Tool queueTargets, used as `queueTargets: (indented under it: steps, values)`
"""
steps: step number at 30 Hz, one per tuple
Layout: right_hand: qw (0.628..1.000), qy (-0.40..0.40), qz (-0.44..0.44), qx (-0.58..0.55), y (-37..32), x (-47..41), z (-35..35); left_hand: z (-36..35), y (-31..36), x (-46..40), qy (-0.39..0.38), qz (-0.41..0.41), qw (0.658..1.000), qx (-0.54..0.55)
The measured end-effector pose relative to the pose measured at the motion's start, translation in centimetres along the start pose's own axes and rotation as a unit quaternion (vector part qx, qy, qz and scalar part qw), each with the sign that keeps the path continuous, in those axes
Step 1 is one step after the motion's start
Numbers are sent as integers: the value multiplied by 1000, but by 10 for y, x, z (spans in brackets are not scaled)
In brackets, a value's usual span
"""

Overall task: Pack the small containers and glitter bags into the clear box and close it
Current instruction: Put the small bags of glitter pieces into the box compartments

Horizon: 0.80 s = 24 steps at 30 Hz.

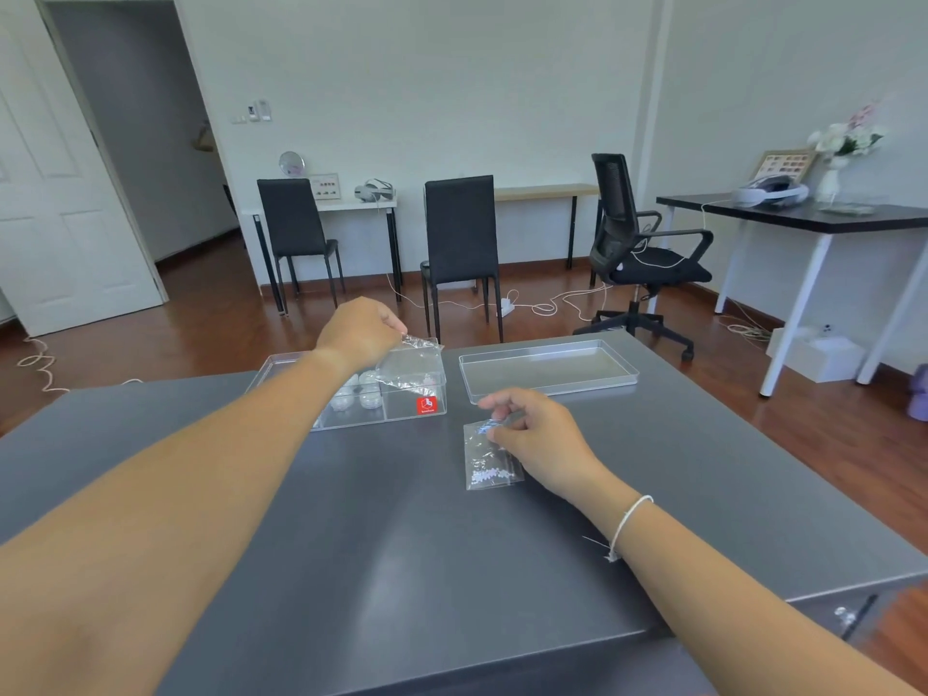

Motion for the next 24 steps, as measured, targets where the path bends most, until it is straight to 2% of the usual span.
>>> queueTargets:
  steps: [6,24]
  values:
    - [1000,-2,0,-5,0,0,0,-1,-1,5,-6,59,995,-82]
    - [1000,0,-2,14,0,0,1,-11,-11,0,3,26,999,-30]
Point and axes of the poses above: each hand's wrist, its own x-axis away from the middle knuckle, its own z-axis out of the back of the hand, y = z × x, the point moved 7 cm from there along -x, towards the middle knuckle, and after that the axes turned 1 degree about -y, right-handed, at the moved point
